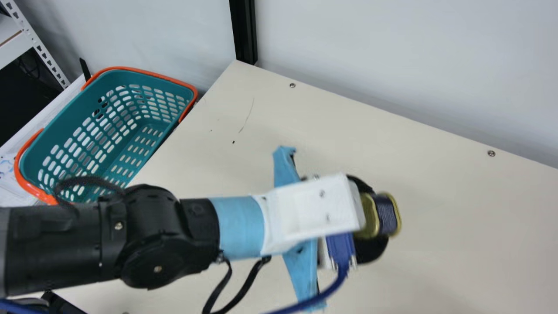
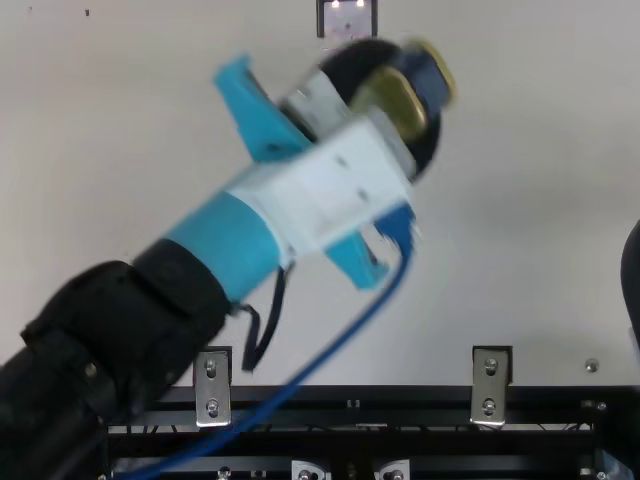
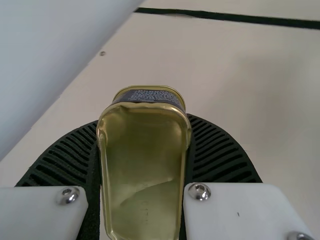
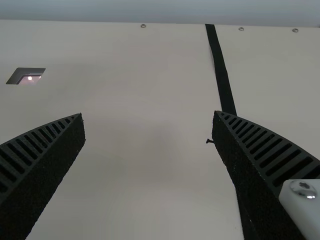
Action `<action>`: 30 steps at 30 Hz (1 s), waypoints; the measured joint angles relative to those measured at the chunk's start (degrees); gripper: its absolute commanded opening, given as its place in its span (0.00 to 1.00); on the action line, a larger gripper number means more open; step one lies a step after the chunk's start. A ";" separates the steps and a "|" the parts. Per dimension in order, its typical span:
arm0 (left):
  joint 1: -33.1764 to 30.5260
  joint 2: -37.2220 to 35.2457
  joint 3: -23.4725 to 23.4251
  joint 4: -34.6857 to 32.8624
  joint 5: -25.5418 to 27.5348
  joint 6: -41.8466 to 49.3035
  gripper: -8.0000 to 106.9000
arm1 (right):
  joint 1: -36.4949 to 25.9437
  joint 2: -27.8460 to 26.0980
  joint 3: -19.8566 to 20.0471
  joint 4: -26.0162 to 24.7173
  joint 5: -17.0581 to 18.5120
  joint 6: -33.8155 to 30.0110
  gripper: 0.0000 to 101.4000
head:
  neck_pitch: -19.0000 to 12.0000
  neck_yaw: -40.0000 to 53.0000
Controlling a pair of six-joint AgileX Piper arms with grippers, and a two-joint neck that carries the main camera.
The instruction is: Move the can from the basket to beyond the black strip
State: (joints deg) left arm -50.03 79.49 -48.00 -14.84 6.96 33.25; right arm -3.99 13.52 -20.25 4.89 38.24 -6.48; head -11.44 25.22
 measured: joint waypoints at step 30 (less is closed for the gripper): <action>5.39 -0.22 -6.53 -8.36 5.20 7.95 0.16 | 0.00 0.00 0.00 0.00 0.00 0.00 1.00 | 0.00 0.00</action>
State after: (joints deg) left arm -44.65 79.26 -54.53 -23.20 12.16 41.21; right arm -3.99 13.52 -20.25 4.89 38.24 -6.48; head -11.44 25.22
